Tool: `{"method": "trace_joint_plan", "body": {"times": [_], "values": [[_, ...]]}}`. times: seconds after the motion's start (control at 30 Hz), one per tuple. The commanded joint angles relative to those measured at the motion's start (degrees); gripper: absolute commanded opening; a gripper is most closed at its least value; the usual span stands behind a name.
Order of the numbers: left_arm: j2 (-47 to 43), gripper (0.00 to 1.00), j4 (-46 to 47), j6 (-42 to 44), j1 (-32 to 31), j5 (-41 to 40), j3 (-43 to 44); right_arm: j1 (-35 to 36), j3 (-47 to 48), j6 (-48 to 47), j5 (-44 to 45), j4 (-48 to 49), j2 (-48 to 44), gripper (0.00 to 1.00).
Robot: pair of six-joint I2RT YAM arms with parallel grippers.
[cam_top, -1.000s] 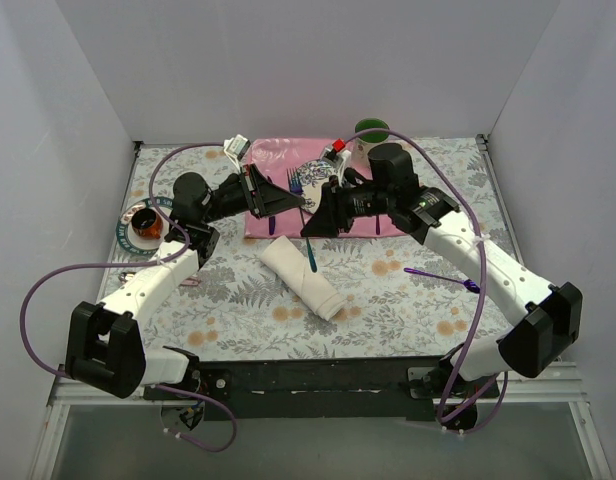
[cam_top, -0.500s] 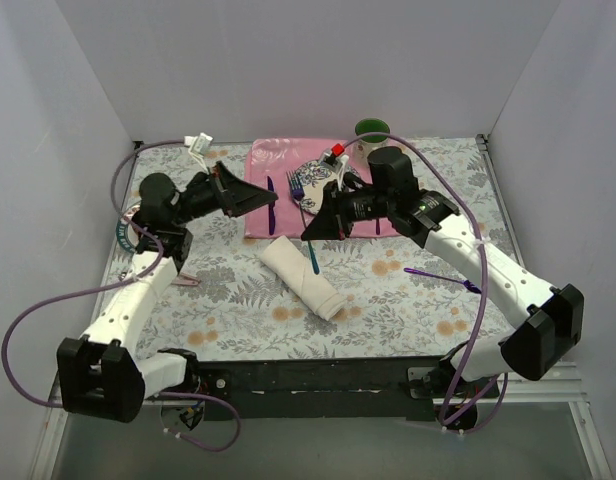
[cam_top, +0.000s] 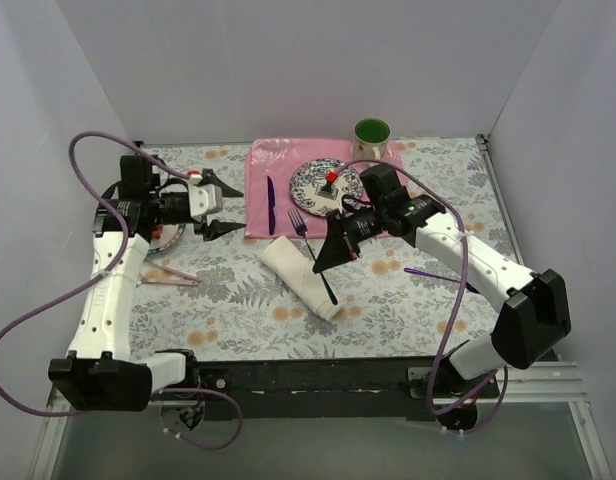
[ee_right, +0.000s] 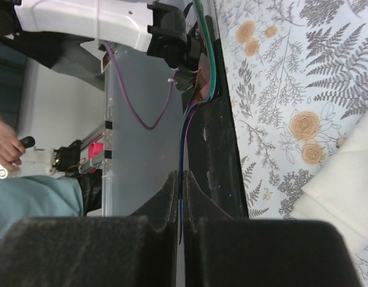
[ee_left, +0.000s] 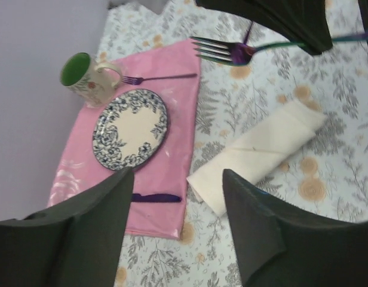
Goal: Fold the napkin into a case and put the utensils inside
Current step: Pass from the right arm to the left
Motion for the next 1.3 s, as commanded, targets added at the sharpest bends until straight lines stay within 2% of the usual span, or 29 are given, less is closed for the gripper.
{"method": "trace_joint_plan", "body": {"times": [0.0,0.13,0.3,0.43,0.57,0.8,1.13,1.27], "values": [[3.40,0.52,-18.05,32.57,-7.14,-5.26,0.27,0.27,0.76,-1.35,-7.27,-1.98,1.96,0.01],[3.41,0.33,-11.82,31.18,-16.28,-10.00,-0.96,1.14,-0.29,-0.99,-10.79,-3.73,3.98,0.01],[2.96,0.26,-8.55,29.24,-23.92,-12.21,-0.61,1.41,0.76,-2.13,-10.88,-5.23,6.71,0.01],[2.61,0.25,-6.35,26.52,-27.28,-14.15,-0.35,1.41,2.17,-2.92,-10.00,-6.02,8.03,0.01],[2.79,0.25,-7.85,29.84,-30.00,-16.86,-0.34,1.76,2.26,-2.92,-9.04,-5.85,8.30,0.01],[4.90,0.27,-9.09,30.30,-34.92,-20.82,1.15,2.11,3.66,-3.01,-8.07,-6.02,9.17,0.01],[5.34,0.26,-8.55,32.23,-36.16,-22.94,-0.52,3.87,4.72,-7.49,-6.22,-8.92,8.56,0.01],[5.43,0.22,-9.17,33.28,-36.16,-23.12,-0.96,4.05,3.93,-8.28,-5.78,-9.19,7.68,0.01]]}}
